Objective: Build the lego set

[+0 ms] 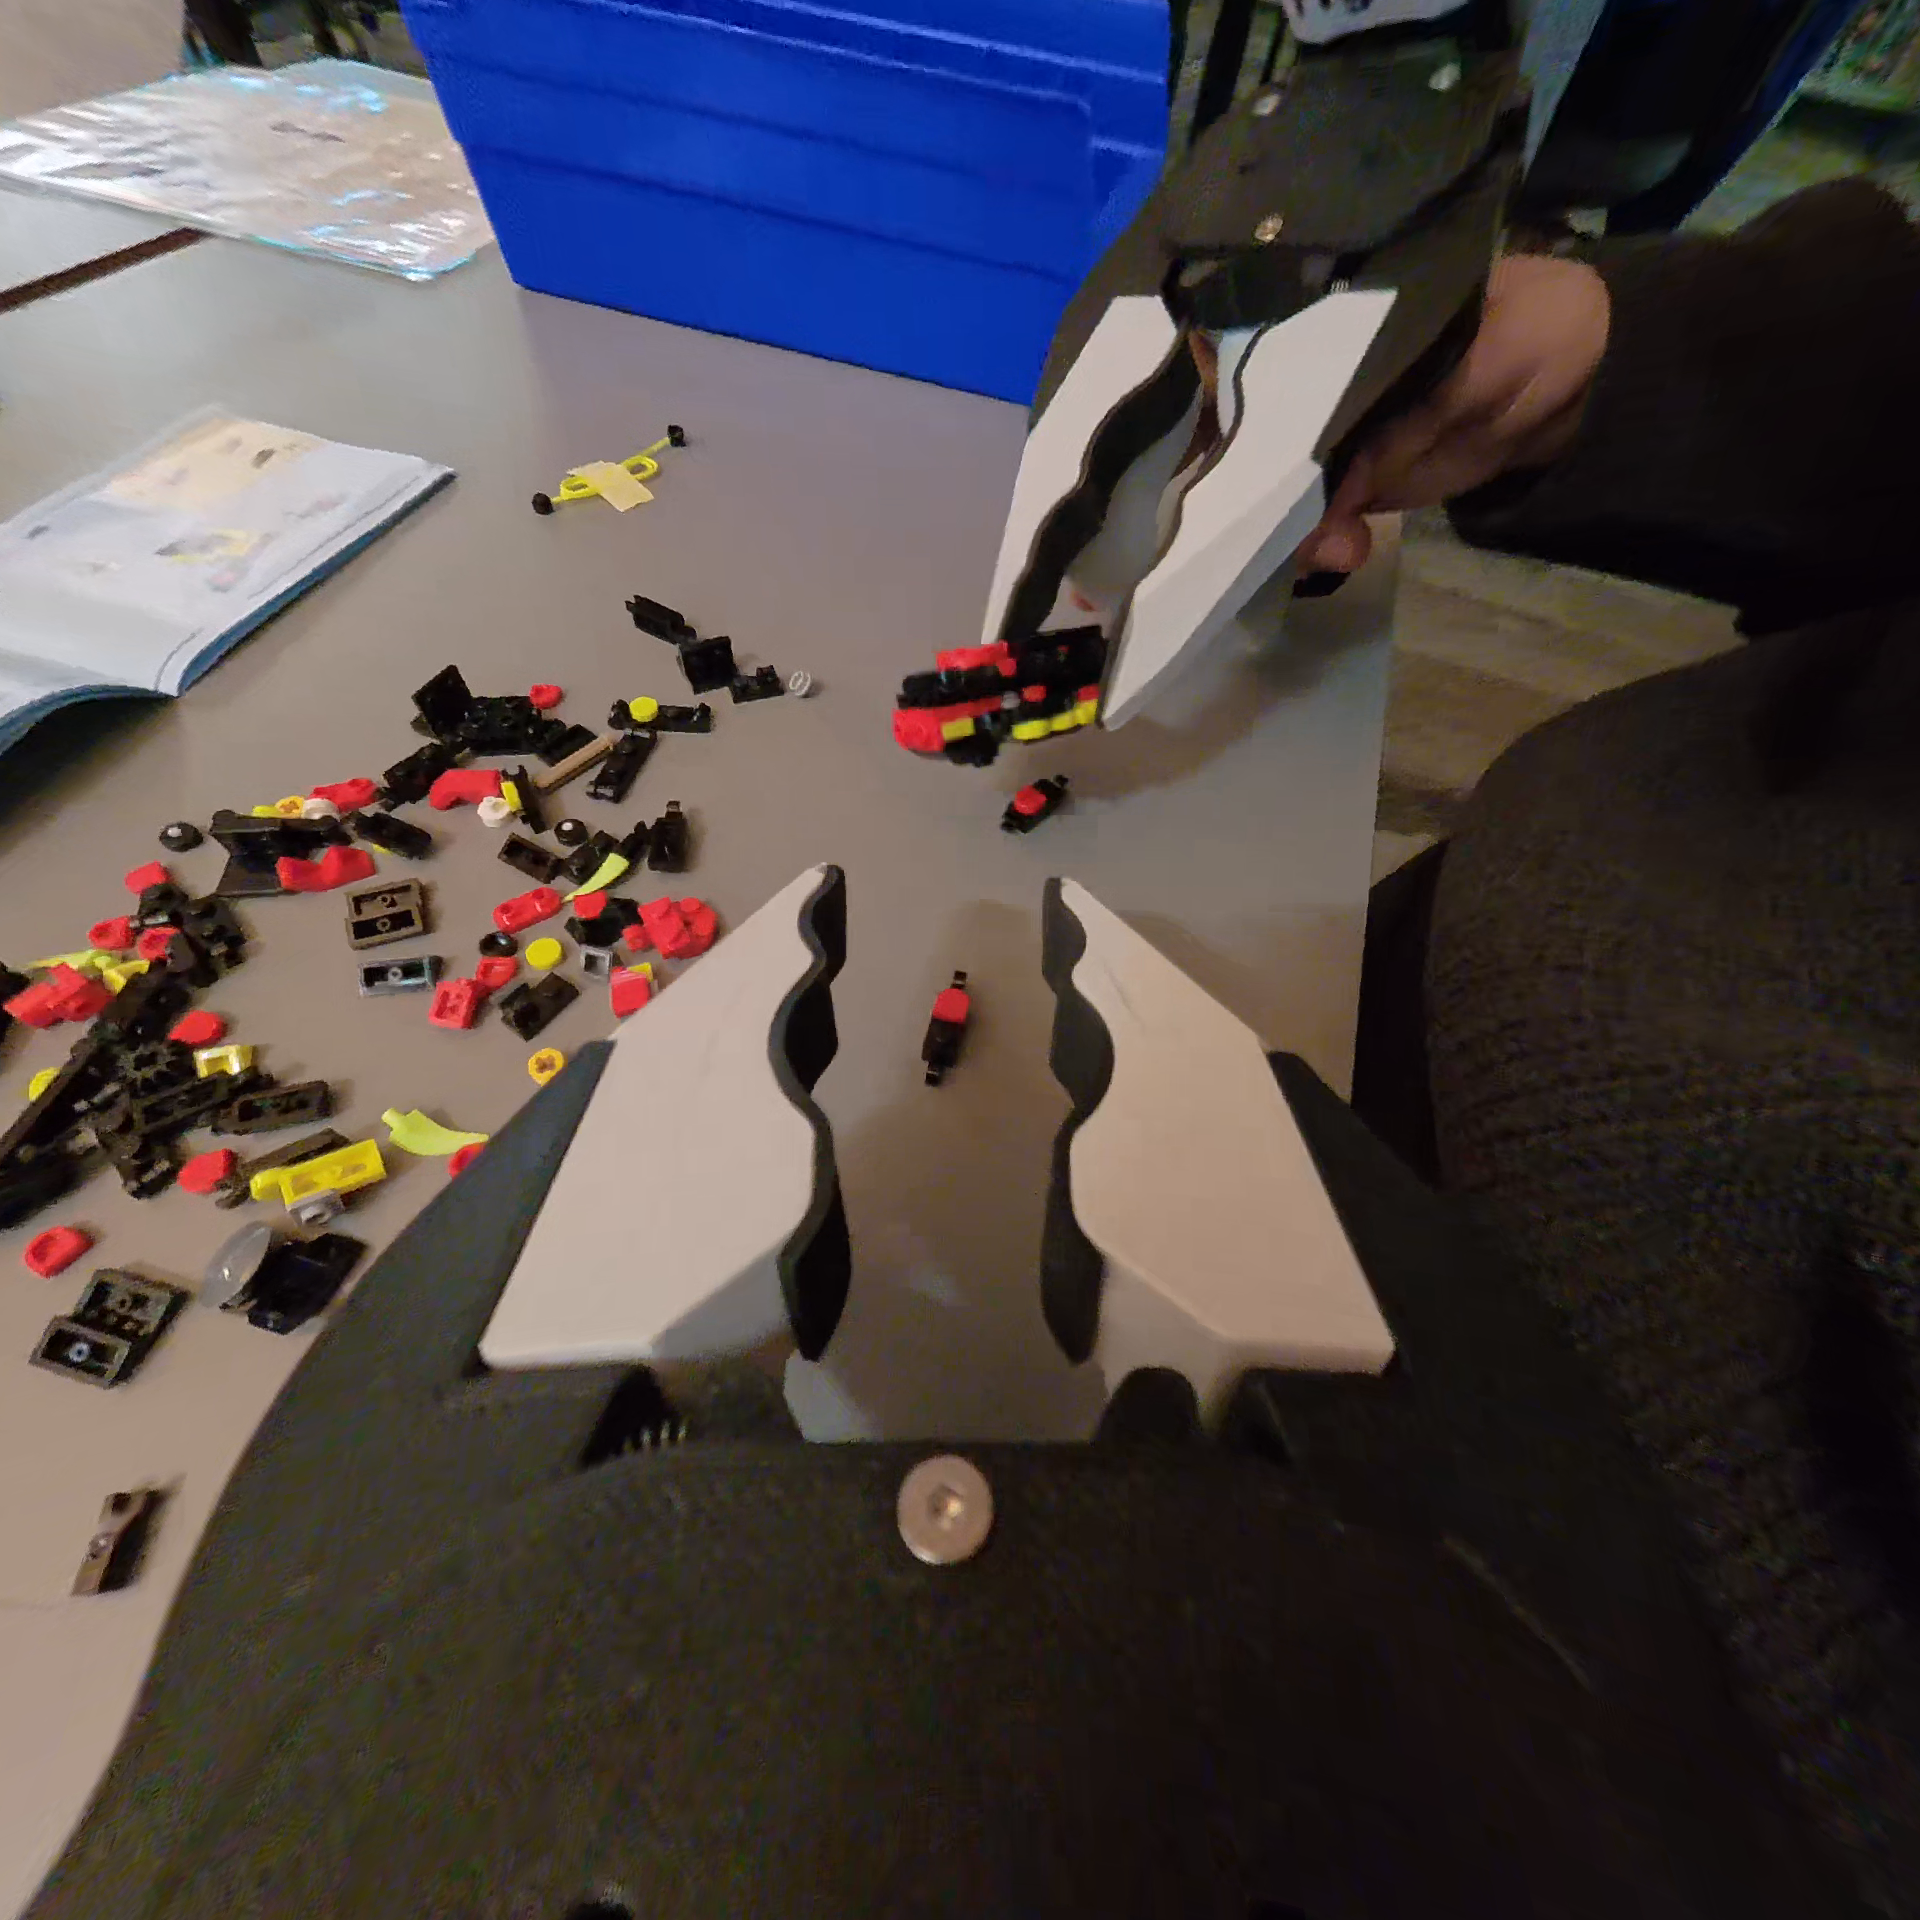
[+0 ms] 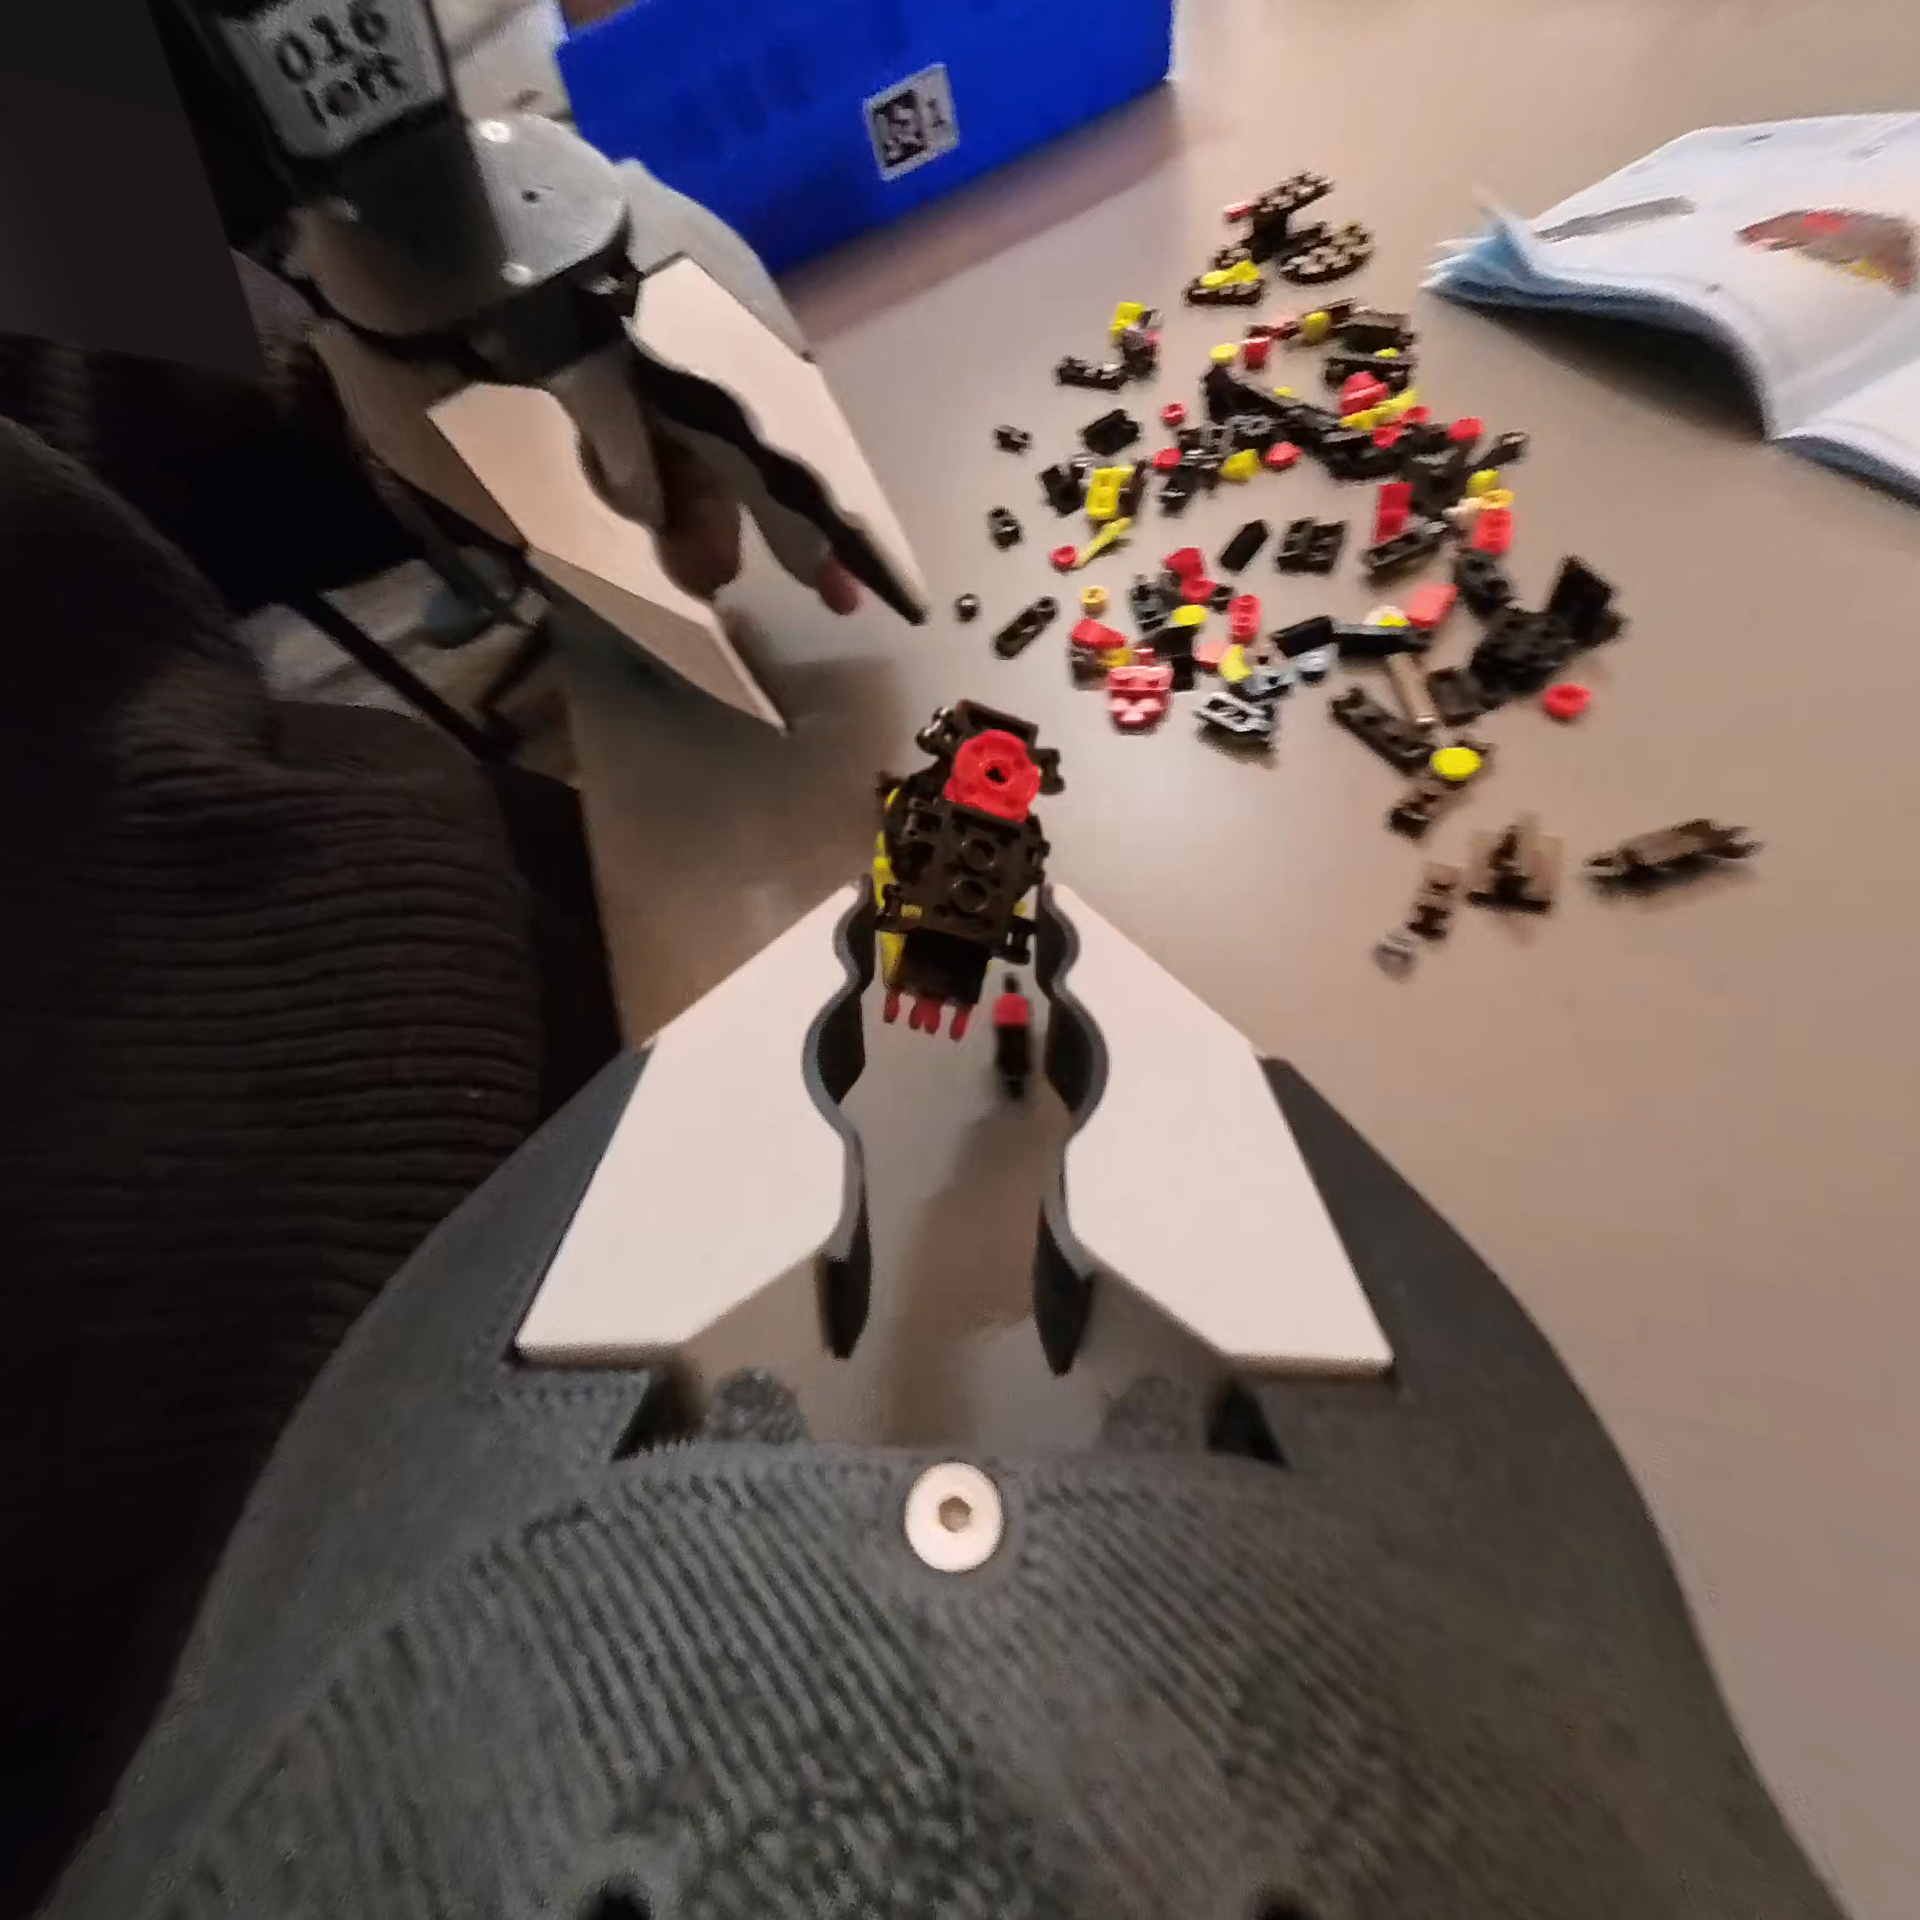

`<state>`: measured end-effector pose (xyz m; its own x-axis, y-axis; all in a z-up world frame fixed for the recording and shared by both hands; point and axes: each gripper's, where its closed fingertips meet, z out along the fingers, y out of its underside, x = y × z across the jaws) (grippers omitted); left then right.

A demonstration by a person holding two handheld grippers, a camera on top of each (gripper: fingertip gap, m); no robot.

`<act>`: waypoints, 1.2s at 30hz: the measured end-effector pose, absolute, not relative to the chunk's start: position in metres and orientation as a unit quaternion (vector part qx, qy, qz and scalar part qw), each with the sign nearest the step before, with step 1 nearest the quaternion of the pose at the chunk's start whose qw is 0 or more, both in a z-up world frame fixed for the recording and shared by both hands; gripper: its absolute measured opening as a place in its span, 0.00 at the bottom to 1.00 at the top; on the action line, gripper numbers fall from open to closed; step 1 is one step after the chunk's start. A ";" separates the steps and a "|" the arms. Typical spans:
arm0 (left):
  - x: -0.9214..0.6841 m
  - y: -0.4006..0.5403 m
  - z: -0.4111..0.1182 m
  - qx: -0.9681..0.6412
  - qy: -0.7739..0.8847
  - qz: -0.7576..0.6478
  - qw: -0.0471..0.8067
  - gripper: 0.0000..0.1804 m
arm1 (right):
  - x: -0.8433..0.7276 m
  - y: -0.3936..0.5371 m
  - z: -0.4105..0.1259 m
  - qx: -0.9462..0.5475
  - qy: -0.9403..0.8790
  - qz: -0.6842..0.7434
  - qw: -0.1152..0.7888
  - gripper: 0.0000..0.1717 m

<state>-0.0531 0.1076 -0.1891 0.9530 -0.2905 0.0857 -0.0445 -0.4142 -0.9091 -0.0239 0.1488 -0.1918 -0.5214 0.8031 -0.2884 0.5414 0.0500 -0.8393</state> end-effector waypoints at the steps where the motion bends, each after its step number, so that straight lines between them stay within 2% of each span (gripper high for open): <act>1: -0.053 0.108 -0.189 -0.832 0.107 -0.103 0.534 0.22 | -0.022 0.144 -0.191 -0.470 -0.710 0.513 0.110 0.17; 5: -0.049 0.110 -0.180 -0.818 0.140 -0.058 0.555 0.26 | -0.014 0.128 -0.187 -0.464 -0.699 0.542 0.043 0.17; 11: -0.025 0.106 -0.175 -0.789 0.231 0.002 0.570 0.24 | -0.004 0.111 -0.188 -0.458 -0.695 0.553 -0.027 0.17; 15: -0.010 0.101 -0.183 -0.790 0.263 -0.012 0.553 0.23 | 0.001 0.099 -0.182 -0.455 -0.676 0.574 -0.081 0.17; 22: -0.008 0.098 -0.180 -0.787 0.259 -0.039 0.559 0.12 | 0.003 0.097 -0.175 -0.461 -0.644 0.598 -0.120 0.16; 28: -0.017 0.104 -0.175 -0.801 0.185 -0.087 0.562 0.12 | -0.008 0.109 -0.163 -0.481 -0.594 0.634 -0.116 0.18; 36: -0.026 0.123 -0.167 -0.800 -0.031 -0.270 0.535 0.11 | -0.017 0.129 -0.154 -0.495 -0.565 0.656 -0.072 0.23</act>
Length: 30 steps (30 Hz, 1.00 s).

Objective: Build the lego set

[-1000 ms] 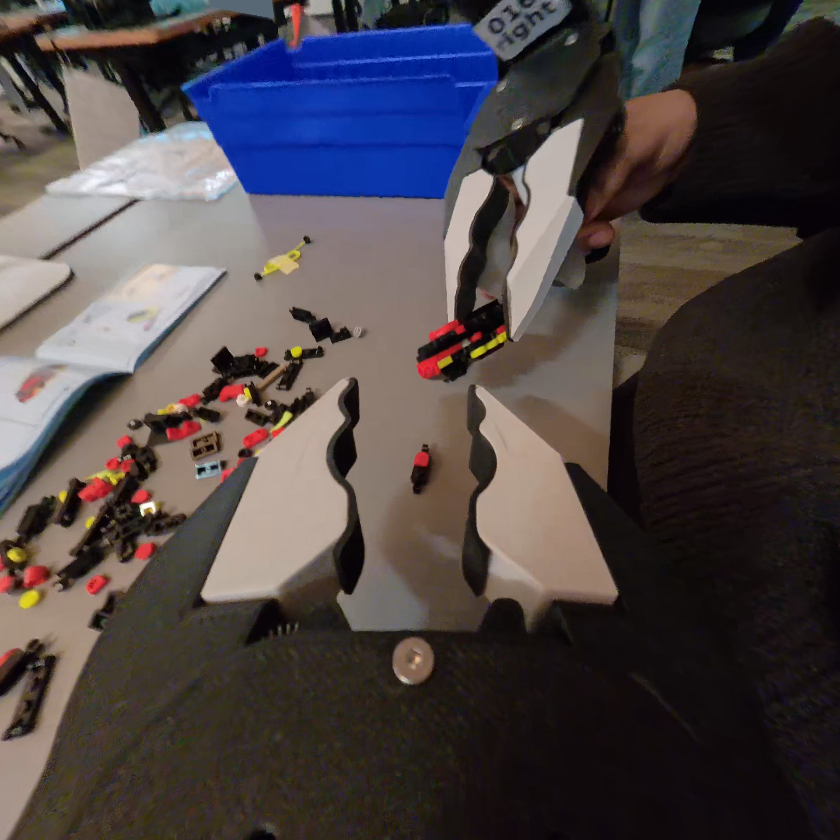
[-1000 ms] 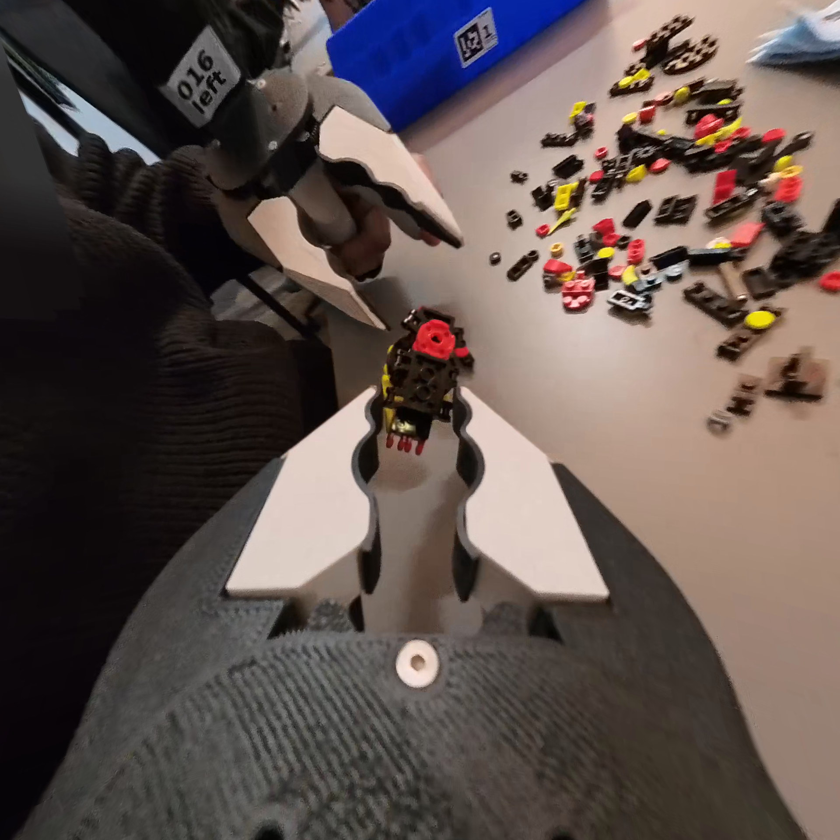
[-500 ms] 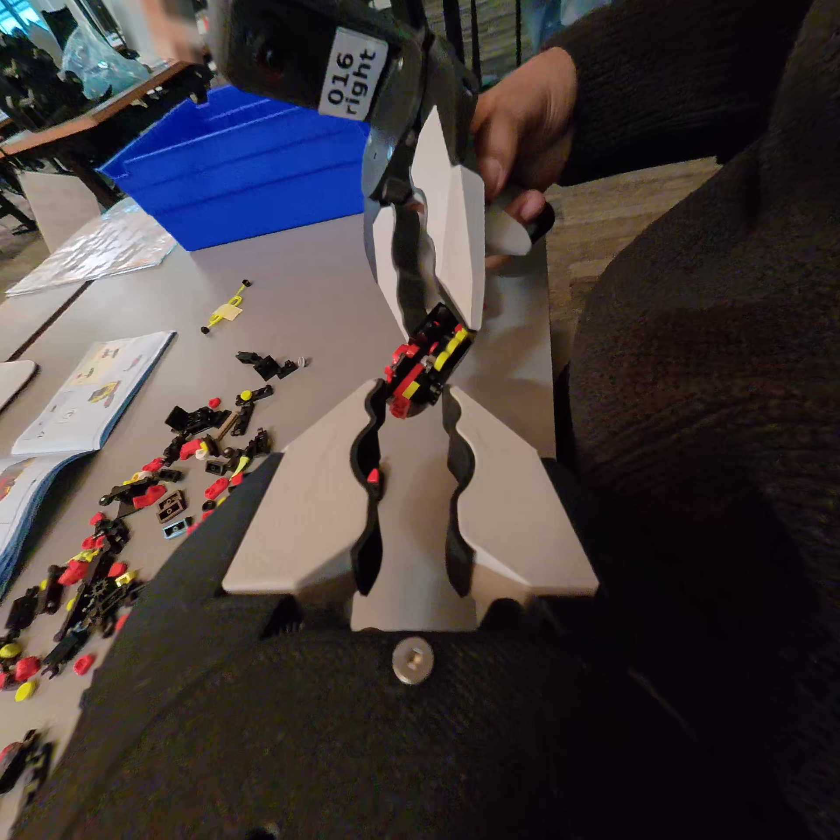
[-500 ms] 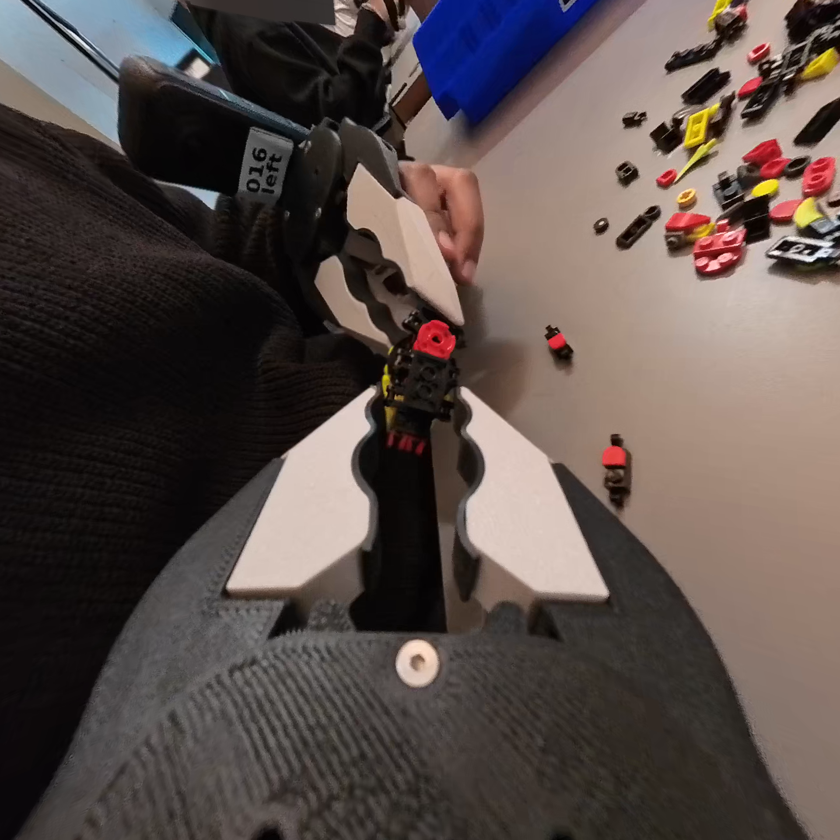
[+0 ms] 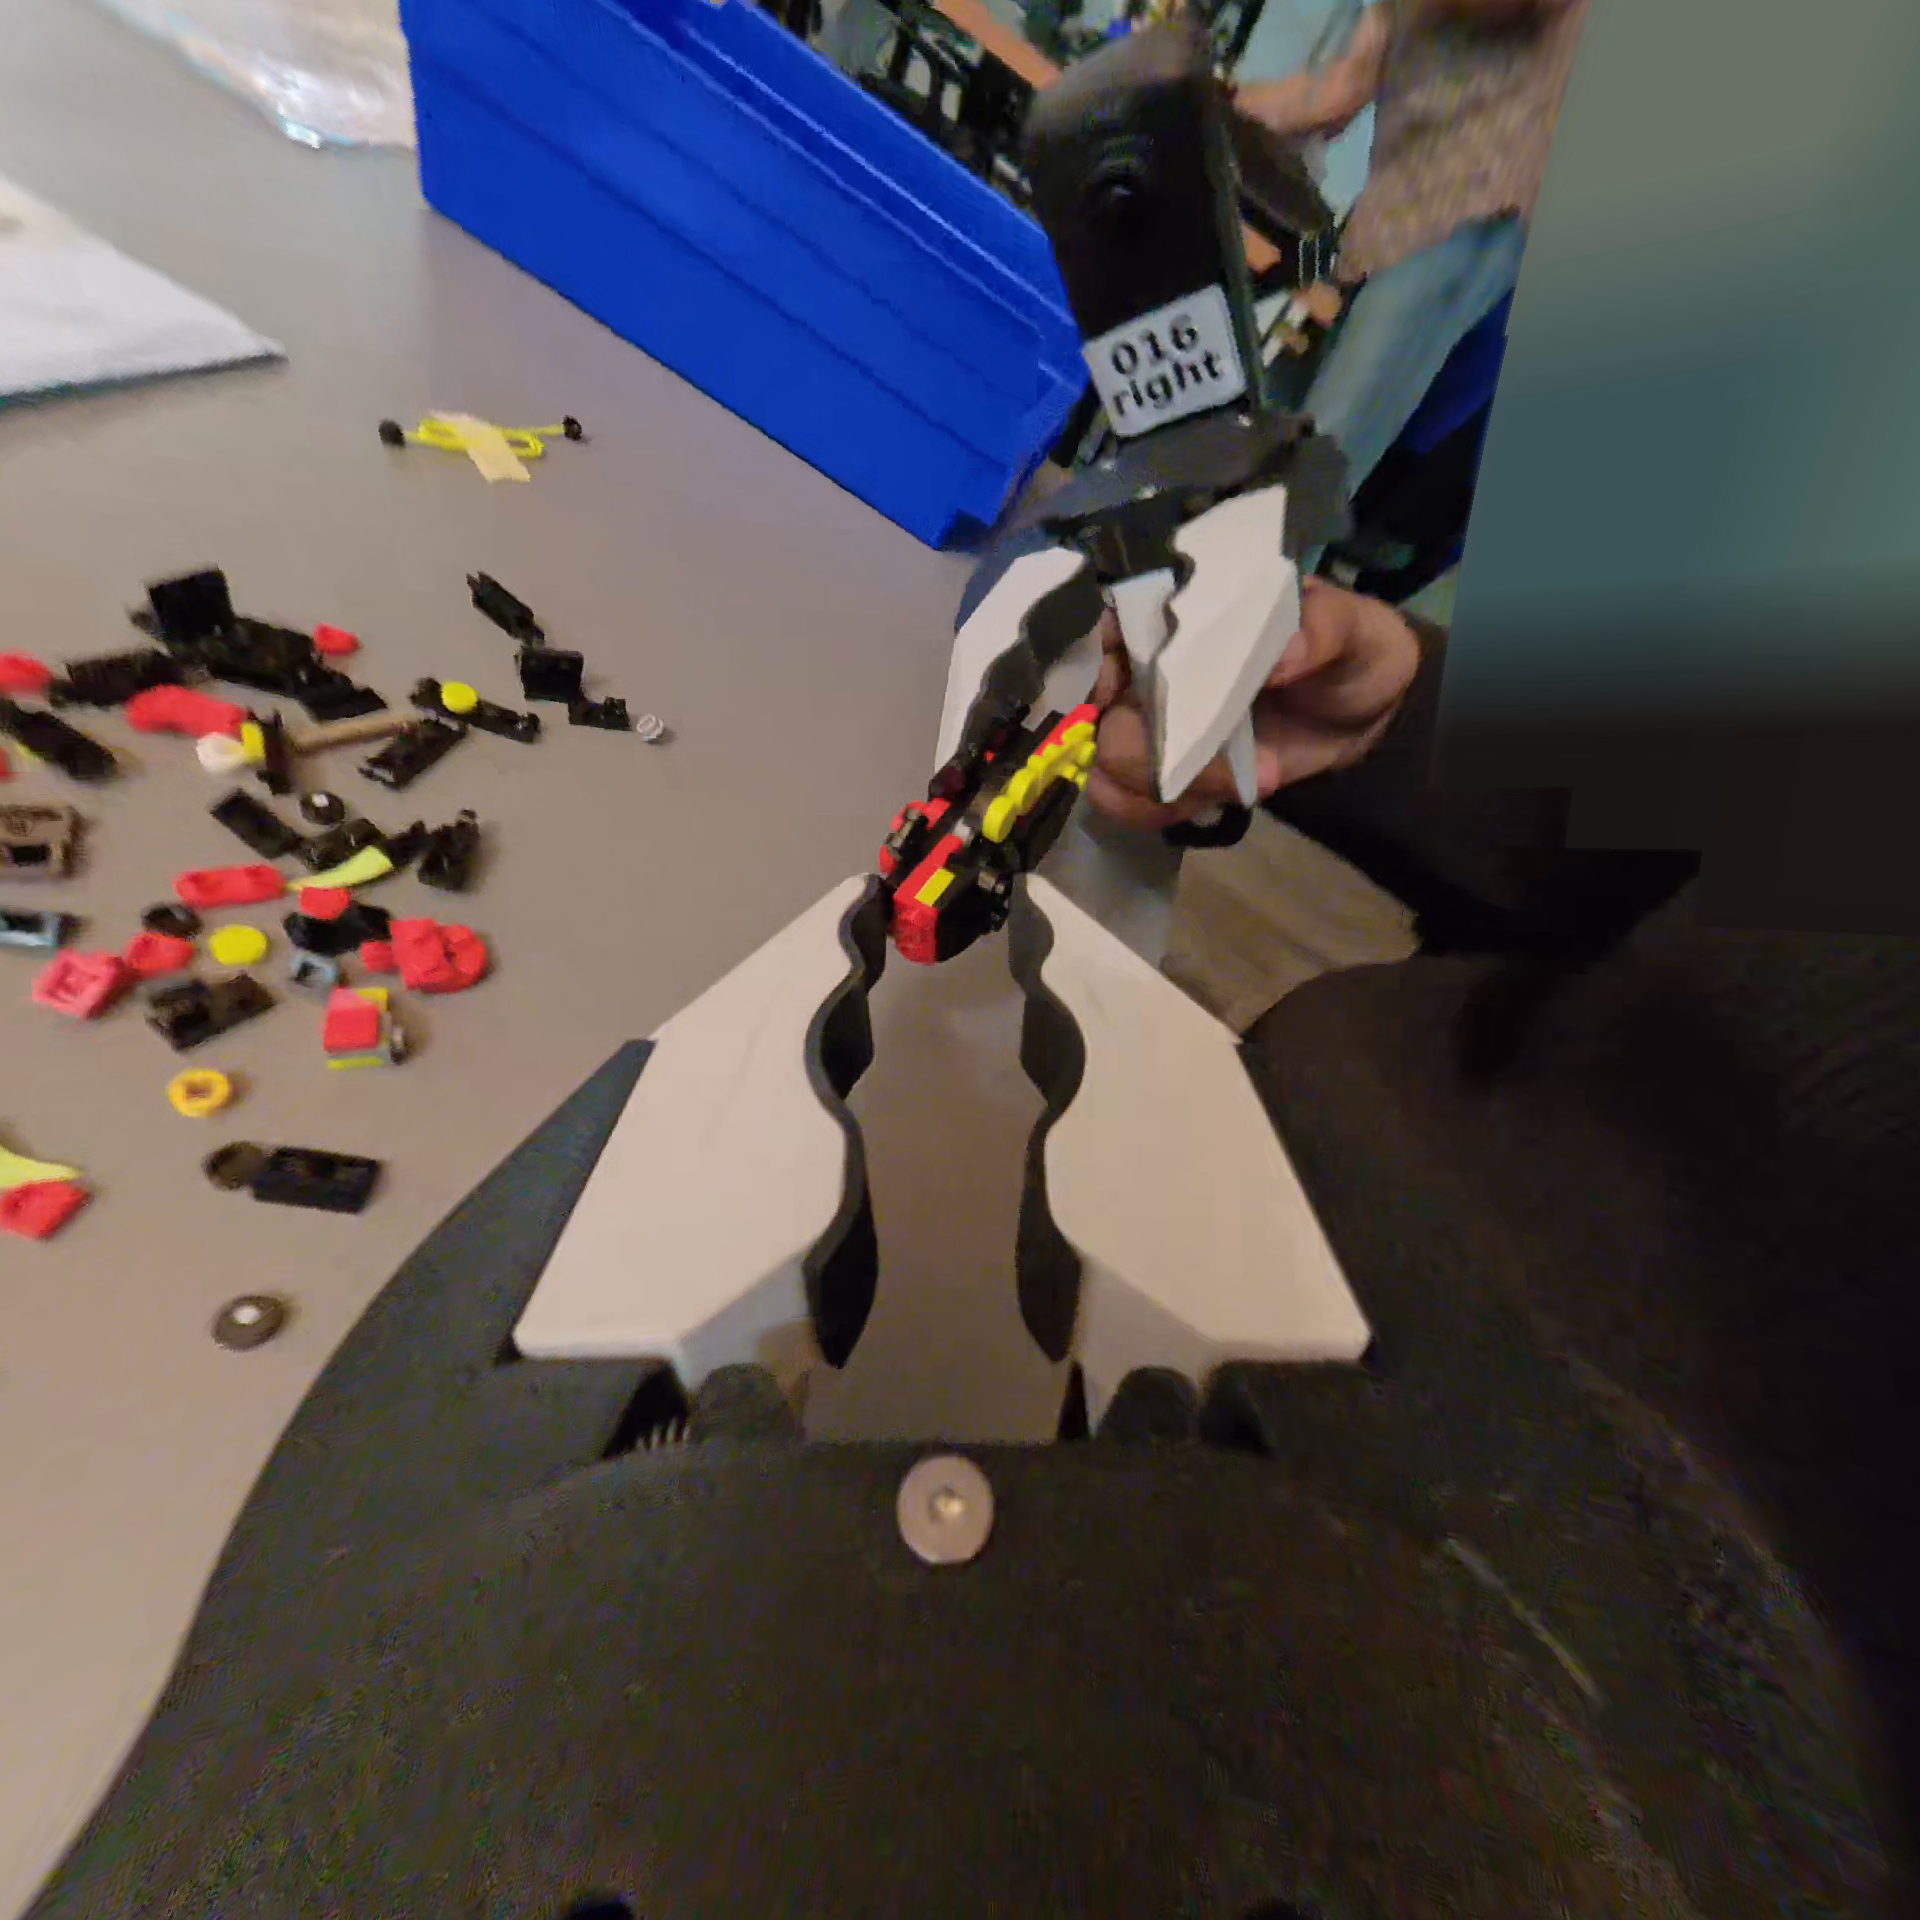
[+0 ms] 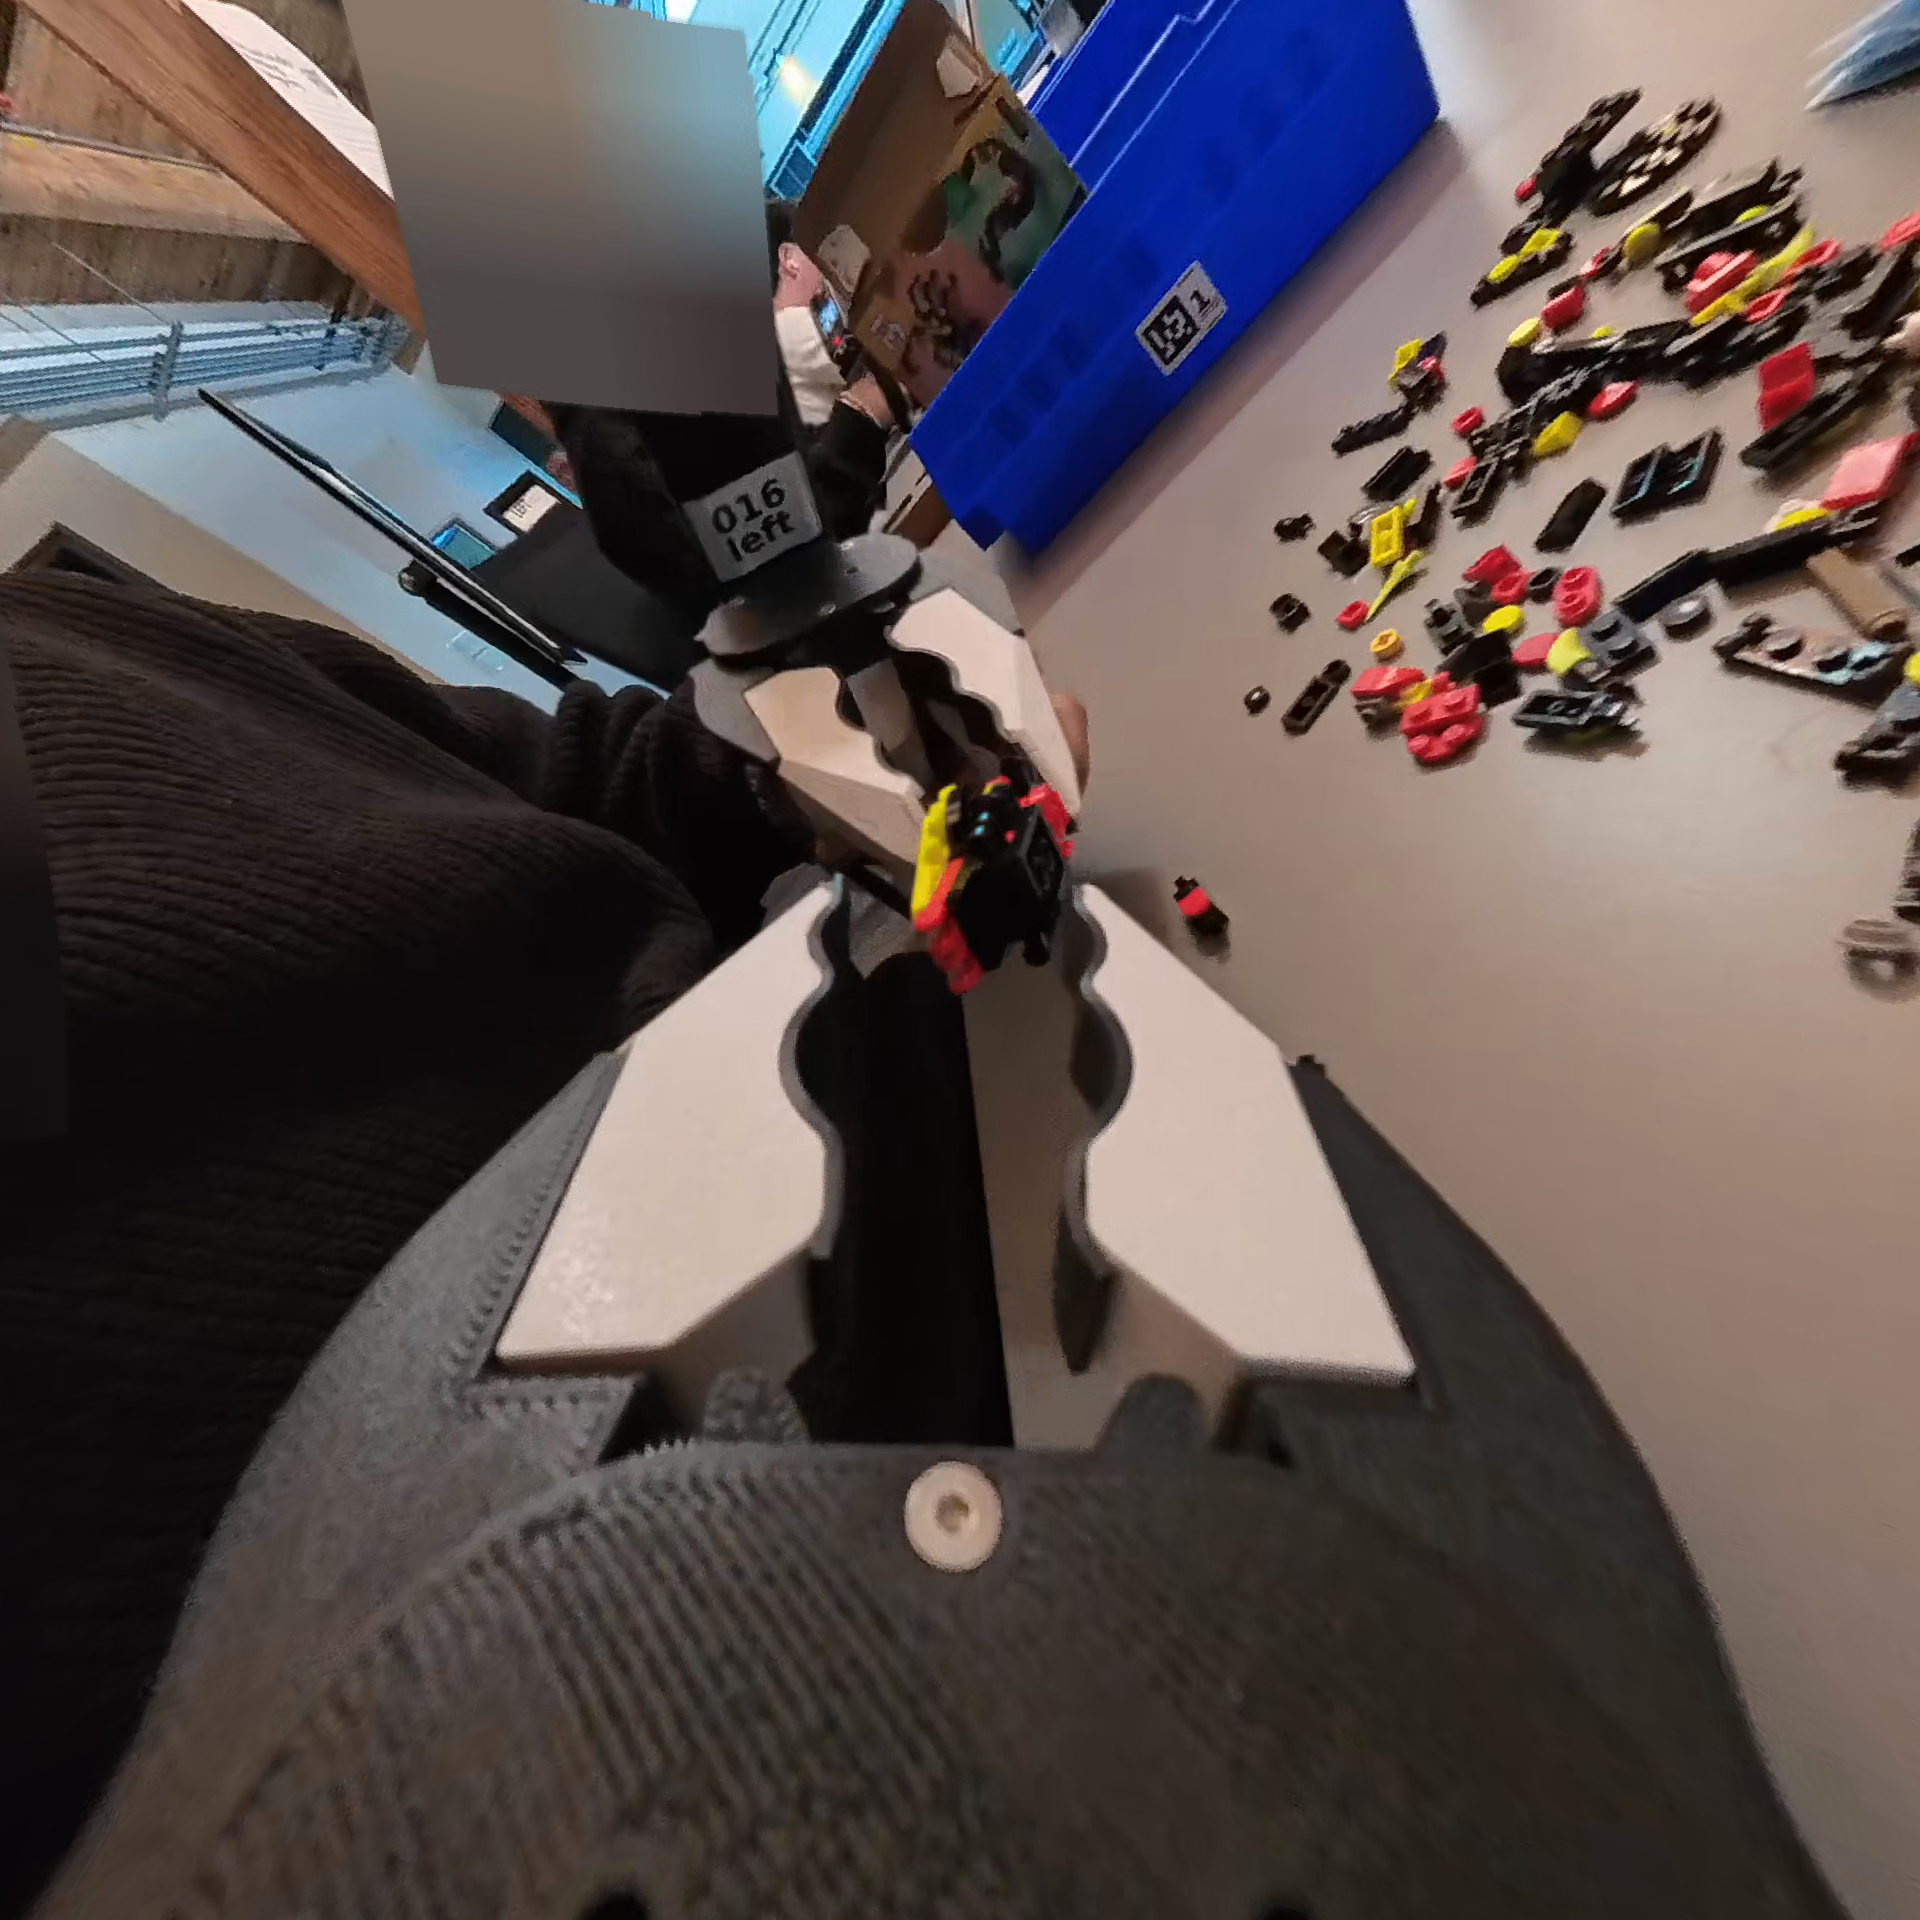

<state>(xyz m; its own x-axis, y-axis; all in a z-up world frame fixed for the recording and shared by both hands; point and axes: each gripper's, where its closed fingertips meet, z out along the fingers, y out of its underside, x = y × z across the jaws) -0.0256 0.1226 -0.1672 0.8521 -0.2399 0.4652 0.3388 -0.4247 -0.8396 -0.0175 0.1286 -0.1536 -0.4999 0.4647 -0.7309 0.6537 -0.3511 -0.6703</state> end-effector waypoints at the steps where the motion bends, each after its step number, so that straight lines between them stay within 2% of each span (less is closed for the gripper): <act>1: -0.027 0.124 -0.168 -0.797 -0.051 -0.286 0.530 0.11 | -0.018 0.130 -0.155 0.496 0.569 -0.653 0.063 0.23; 6: -0.024 0.127 -0.171 -0.775 -0.127 -0.371 0.496 0.11 | -0.021 0.137 -0.160 0.502 0.592 -0.631 0.018 0.22; 10: -0.017 0.128 -0.169 -0.751 -0.153 -0.430 0.477 0.11 | -0.020 0.137 -0.160 0.499 0.595 -0.630 0.020 0.12; 17: -0.012 0.125 -0.167 -0.768 -0.107 -0.405 0.484 0.20 | -0.016 0.155 -0.162 0.523 0.573 -0.629 0.053 0.12; 24: -0.018 0.120 -0.168 -0.779 -0.084 -0.380 0.492 0.20 | -0.008 0.207 -0.201 0.645 0.535 -0.540 0.077 0.12; 30: -0.022 0.119 -0.164 -0.762 -0.092 -0.400 0.500 0.18 | -0.005 0.219 -0.219 0.677 0.511 -0.520 0.104 0.13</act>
<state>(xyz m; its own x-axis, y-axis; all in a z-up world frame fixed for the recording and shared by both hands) -0.0220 0.1188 -0.1636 0.6625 -0.2599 0.7026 0.5411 -0.4826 -0.6887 -0.0053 0.2187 -0.2193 -0.0615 0.5832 -0.8100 0.7997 -0.4568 -0.3896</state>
